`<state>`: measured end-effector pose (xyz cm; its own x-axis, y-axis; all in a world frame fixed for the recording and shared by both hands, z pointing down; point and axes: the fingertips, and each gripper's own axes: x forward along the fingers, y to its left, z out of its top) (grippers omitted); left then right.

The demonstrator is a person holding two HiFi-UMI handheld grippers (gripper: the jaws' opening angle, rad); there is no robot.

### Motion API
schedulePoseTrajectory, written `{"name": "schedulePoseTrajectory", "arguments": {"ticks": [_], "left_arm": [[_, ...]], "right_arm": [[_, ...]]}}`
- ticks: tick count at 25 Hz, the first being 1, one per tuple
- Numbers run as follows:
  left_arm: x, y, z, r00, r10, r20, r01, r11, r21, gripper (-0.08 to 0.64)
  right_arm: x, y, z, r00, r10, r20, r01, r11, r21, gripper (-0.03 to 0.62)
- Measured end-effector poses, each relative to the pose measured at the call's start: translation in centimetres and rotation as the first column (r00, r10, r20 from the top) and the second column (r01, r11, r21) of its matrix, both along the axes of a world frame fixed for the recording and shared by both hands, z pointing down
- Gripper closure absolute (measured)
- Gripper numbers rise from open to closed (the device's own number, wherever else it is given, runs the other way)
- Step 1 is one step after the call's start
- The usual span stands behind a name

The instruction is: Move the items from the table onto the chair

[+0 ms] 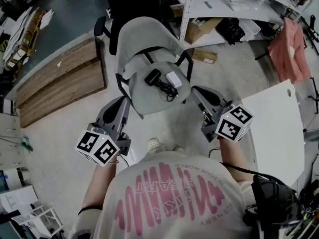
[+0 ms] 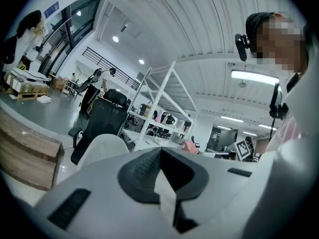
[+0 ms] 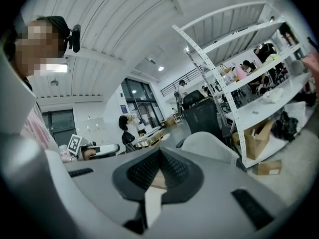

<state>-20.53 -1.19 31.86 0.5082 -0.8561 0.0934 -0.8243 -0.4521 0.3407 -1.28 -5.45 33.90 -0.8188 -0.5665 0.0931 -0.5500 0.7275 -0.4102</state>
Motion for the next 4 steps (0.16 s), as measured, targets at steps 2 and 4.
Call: {"name": "schedulePoseTrajectory", "arguments": {"ticks": [2,4], "left_arm": [[0.2,0.09,-0.06,1.0,0.003,-0.001,-0.003,1.0,0.002,0.552],[0.33,0.17,-0.19,1.0,0.006,-0.001,-0.006,1.0,0.005,0.552]], "right_arm": [[0.17,0.12,-0.12,1.0,-0.001,-0.007,0.001,1.0,0.007,0.58],[0.27,0.18,-0.25,1.0,-0.001,-0.014,0.001,1.0,0.014,0.58]]}}
